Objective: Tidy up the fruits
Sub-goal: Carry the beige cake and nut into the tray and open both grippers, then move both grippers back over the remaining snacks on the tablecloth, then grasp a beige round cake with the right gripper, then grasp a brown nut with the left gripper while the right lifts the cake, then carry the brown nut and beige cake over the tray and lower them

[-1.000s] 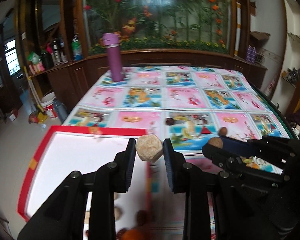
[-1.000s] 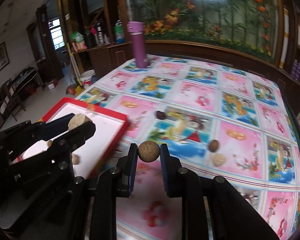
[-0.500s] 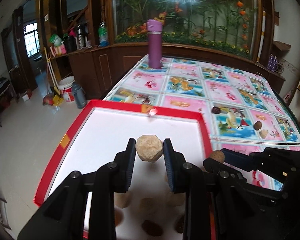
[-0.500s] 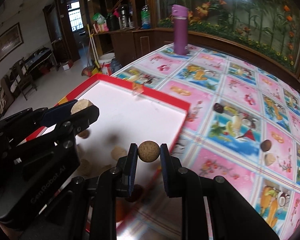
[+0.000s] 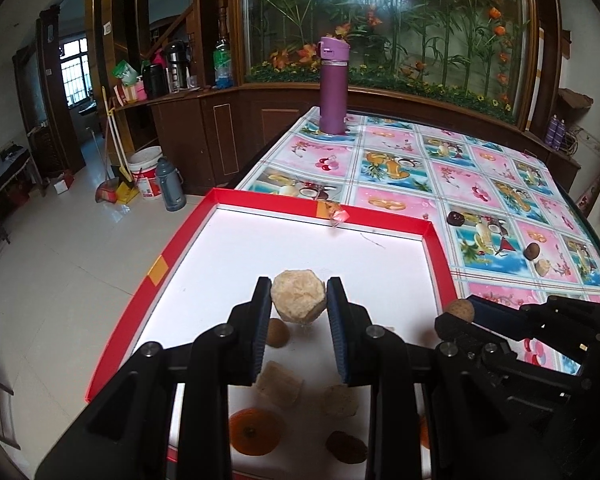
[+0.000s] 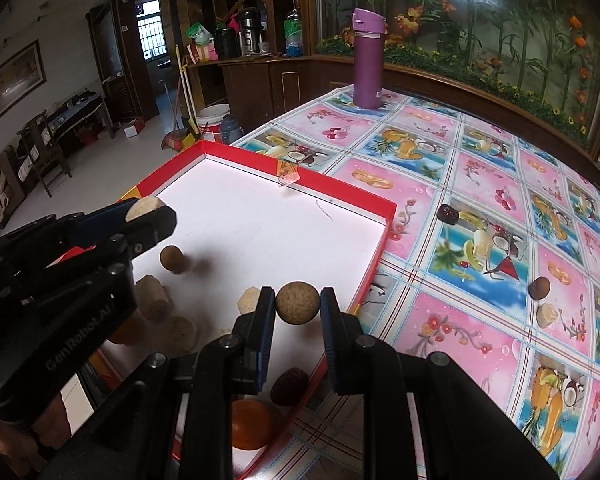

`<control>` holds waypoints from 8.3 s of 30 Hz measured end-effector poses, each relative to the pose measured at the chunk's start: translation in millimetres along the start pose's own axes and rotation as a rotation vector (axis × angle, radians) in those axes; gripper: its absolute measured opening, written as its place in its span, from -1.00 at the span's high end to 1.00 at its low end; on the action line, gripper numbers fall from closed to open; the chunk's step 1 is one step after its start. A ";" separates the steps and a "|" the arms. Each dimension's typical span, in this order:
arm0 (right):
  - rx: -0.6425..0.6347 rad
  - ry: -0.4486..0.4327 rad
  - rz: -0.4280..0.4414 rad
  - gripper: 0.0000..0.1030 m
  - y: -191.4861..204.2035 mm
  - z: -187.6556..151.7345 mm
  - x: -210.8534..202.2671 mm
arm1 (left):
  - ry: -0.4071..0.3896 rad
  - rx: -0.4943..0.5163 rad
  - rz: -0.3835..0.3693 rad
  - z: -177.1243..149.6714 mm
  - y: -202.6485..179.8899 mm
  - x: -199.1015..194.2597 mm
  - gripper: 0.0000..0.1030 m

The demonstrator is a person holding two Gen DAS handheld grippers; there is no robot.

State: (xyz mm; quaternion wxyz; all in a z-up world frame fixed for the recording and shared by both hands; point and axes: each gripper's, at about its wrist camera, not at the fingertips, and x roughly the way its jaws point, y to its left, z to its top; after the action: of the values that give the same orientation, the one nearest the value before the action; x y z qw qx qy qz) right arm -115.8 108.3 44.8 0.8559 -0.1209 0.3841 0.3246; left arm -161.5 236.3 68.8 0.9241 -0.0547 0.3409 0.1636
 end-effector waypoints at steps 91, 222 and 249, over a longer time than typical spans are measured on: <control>0.510 -0.169 -0.191 -0.02 -242.9 -66.9 -114.2 | -0.029 0.350 -0.208 9.6 -213.5 -58.9 -0.49; 0.031 -0.051 -0.031 0.50 -12.8 -10.5 -42.4 | -0.014 0.115 -0.078 1.1 -36.9 -29.2 0.50; 0.133 0.015 -0.031 0.50 -1.4 -10.2 -6.3 | 0.038 0.048 -0.019 -9.1 -1.3 -3.3 0.50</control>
State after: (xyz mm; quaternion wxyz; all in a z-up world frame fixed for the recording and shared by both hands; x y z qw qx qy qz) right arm -123.9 99.7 42.5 0.8640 -0.0720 0.4092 0.2843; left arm -169.0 232.3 64.0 0.9200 -0.0386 0.3618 0.1457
